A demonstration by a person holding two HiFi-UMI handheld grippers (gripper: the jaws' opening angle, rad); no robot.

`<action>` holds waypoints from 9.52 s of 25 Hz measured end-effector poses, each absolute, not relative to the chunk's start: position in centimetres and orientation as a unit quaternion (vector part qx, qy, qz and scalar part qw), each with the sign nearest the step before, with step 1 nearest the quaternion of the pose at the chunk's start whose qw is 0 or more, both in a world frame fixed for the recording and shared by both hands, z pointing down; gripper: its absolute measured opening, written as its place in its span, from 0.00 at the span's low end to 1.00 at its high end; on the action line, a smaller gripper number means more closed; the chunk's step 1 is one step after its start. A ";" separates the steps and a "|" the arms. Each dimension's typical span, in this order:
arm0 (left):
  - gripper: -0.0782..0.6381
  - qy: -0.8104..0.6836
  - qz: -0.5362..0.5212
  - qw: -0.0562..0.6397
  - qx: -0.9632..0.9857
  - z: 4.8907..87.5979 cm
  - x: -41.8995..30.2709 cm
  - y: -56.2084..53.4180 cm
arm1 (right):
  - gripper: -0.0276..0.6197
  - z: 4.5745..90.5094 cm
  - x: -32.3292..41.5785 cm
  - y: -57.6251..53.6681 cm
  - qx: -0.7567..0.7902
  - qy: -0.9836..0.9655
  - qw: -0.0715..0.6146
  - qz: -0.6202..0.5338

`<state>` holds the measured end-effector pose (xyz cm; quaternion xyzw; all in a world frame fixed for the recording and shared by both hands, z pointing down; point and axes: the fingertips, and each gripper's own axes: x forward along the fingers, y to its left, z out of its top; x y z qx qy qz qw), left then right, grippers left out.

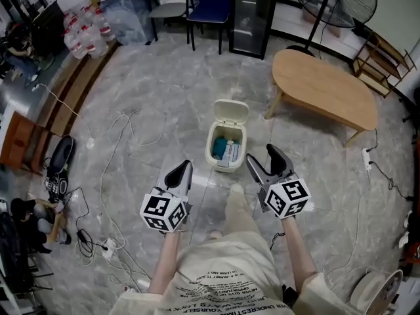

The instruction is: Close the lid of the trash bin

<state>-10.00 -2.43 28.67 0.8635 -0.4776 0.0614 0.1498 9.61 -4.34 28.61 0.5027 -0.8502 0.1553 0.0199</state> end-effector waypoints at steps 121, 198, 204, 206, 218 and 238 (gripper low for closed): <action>0.14 -0.436 0.130 0.388 0.802 58.4 -5.5 -11.5 | 0.49 63.8 2.7 -16.9 0.323 -0.805 0.495 -0.050; 0.14 -0.433 0.160 0.441 0.770 66.2 -2.8 -9.6 | 0.05 73.0 2.8 -14.3 0.341 -0.840 0.381 0.184; 0.14 -0.429 0.165 0.435 0.774 63.7 -2.4 -9.6 | 0.05 71.9 2.6 -14.6 0.330 -0.826 0.398 0.224; 0.14 -0.429 0.164 0.432 0.776 62.8 -2.4 -9.8 | 0.05 70.5 2.7 -14.6 0.336 -0.830 0.387 0.220; 0.14 -0.444 0.157 0.417 0.777 56.4 -2.6 -10.4 | 0.05 62.0 3.8 -12.9 0.345 -0.838 0.368 0.207; 0.14 -0.399 0.171 0.317 0.843 44.4 -4.2 -10.9 | 0.05 45.8 4.1 -12.9 0.391 -0.861 0.250 0.207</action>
